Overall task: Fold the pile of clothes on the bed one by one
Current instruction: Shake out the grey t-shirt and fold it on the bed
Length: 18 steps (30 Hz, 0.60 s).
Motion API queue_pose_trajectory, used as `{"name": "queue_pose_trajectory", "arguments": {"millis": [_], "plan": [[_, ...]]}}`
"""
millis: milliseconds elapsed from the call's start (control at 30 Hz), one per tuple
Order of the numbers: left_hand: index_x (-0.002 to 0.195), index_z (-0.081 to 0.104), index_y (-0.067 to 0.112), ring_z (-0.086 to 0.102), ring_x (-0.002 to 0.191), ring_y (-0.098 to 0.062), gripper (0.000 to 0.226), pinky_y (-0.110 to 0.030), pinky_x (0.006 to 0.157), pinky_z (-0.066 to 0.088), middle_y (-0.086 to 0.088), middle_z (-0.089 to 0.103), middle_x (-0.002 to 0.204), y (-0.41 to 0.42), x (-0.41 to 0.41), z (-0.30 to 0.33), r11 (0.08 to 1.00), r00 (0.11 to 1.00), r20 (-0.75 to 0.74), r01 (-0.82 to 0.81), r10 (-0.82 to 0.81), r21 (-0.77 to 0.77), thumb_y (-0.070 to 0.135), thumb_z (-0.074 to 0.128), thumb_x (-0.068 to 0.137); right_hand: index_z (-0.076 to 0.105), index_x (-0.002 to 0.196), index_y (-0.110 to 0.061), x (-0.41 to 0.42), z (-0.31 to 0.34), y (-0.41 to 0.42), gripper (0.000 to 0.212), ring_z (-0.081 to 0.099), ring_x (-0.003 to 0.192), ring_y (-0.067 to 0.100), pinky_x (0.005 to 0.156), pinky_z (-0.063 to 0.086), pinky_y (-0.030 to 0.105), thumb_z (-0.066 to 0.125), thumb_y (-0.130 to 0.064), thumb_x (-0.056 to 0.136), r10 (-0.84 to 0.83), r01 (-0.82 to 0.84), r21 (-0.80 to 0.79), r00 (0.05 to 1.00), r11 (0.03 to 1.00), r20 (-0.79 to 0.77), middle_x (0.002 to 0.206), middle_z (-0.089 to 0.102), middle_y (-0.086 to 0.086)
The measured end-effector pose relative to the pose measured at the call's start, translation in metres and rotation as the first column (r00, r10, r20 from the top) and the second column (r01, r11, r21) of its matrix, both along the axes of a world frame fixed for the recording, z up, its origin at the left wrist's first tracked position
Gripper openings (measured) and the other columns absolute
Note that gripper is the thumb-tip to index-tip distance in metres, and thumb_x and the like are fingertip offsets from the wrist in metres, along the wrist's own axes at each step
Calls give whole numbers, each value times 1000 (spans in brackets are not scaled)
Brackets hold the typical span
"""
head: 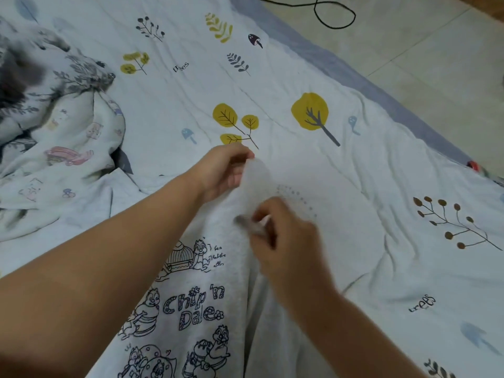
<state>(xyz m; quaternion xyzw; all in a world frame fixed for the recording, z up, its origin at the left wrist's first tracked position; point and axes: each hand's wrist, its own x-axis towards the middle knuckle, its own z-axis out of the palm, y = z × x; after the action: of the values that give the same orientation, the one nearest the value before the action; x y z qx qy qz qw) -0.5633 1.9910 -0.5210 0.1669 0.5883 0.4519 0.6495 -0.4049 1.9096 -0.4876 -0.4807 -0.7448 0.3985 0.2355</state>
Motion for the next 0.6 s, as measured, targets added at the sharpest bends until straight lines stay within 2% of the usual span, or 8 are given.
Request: {"name": "queue_pose_trajectory", "arguments": {"millis": [67,133,167,233,333,400,467,600], "plan": [[86,53,10,50,50,-10,5,-17,44,44,0,56,63,-8,-9,-5,999,992,-125,-8,3,-41,12,53,90,52,115,-26,-17,-4,-15,28,54,68,8,68,48,26,60,-27,88,212,-197,-190,975,962,64,80,58,-8],[109,49,13,53,62,-13,25,-21,52,45,-2,56,84,-15,-13,-12,995,941,-338,-4,-28,-95,15,60,87,46,129,-26,-22,-10,-27,38,57,92,12,86,47,26,53,-31,93,323,-267,-301,934,916,155,108,59,-4],[115,45,15,52,65,-13,34,-22,53,44,-2,54,89,-17,-13,-14,994,891,-448,23,-71,-111,18,62,86,50,127,-25,-22,-11,-29,34,58,94,12,87,47,26,50,-30,94,281,-226,-286,946,931,165,111,59,-3],[120,41,14,51,74,-14,43,-24,61,43,-1,51,93,-21,-9,-14,990,766,-627,103,-142,-97,23,64,84,59,116,-21,-16,-14,-23,24,60,89,14,83,49,29,49,-23,94,65,-34,-175,982,984,175,105,63,0],[122,39,12,50,86,-19,51,-28,70,42,-5,51,99,-26,-7,-16,957,589,-758,236,-280,-171,18,66,80,56,113,-16,3,-29,-3,23,59,94,21,81,45,30,43,-22,96,-170,212,-76,914,974,368,106,62,4],[123,41,12,50,88,-19,49,-27,67,43,-7,54,102,-28,-10,-19,934,532,-774,284,-342,-218,10,62,79,51,115,-15,12,-38,5,26,57,94,21,78,43,29,41,-31,97,-99,228,-202,858,952,504,104,59,3],[123,46,12,51,90,-19,45,-26,71,38,-5,56,102,-30,-11,-22,949,458,-846,275,-272,-156,7,61,81,51,103,-17,14,-44,6,18,55,82,17,70,41,27,46,-33,95,-27,212,-323,869,922,494,89,57,-3],[129,45,14,54,100,-26,43,-32,79,42,-8,55,116,-35,-11,-35,955,183,-981,297,-60,-2,6,53,87,54,81,-20,16,-44,7,14,50,65,8,56,37,22,53,-29,92,-134,262,-244,887,934,443,71,54,-8]]}}
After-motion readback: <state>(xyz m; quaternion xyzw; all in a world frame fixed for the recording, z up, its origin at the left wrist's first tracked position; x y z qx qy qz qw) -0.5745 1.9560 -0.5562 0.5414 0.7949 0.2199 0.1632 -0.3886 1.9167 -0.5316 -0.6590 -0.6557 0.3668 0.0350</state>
